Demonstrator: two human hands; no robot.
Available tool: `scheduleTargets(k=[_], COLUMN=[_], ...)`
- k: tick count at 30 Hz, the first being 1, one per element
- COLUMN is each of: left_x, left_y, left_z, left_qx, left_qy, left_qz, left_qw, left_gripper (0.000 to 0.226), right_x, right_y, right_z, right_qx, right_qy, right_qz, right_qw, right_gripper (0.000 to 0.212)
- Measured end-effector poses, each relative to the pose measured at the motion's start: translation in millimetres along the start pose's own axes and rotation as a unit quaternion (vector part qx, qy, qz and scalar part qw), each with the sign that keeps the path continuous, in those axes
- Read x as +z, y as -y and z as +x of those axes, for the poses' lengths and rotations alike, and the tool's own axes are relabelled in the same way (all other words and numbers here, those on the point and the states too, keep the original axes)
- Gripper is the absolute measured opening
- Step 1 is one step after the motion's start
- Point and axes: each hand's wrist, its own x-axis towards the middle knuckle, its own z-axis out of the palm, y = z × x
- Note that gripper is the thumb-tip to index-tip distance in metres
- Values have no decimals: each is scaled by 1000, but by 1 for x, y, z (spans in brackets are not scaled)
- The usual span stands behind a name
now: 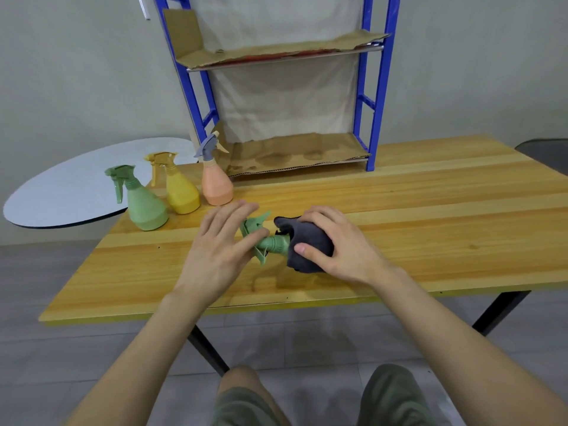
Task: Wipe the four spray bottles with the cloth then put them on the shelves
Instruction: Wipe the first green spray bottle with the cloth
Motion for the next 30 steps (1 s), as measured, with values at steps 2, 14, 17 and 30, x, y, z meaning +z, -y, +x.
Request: scheduleTargets(k=[2, 14, 17, 30], left_x=[2, 11, 12, 16], left_y=[7, -15, -20, -16], left_z=[6, 2, 5, 4], left_qx=[47, -245, -268, -318], left_qy=[6, 88, 101, 66], left_qz=[-16, -272, -293, -337], left_qw=[999, 926, 912, 884], left_gripper=[26, 31, 31, 17], right_x=[0, 20, 21, 22], right_y=[-3, 8, 21, 20], right_z=[-2, 2, 18, 40], right_qx=[17, 37, -50, -47], right_qy=[-5, -124, -65, -20], right_qz=[-6, -67, -108, -119], right_qw=[1000, 989, 991, 992], right_gripper=[54, 46, 49, 40])
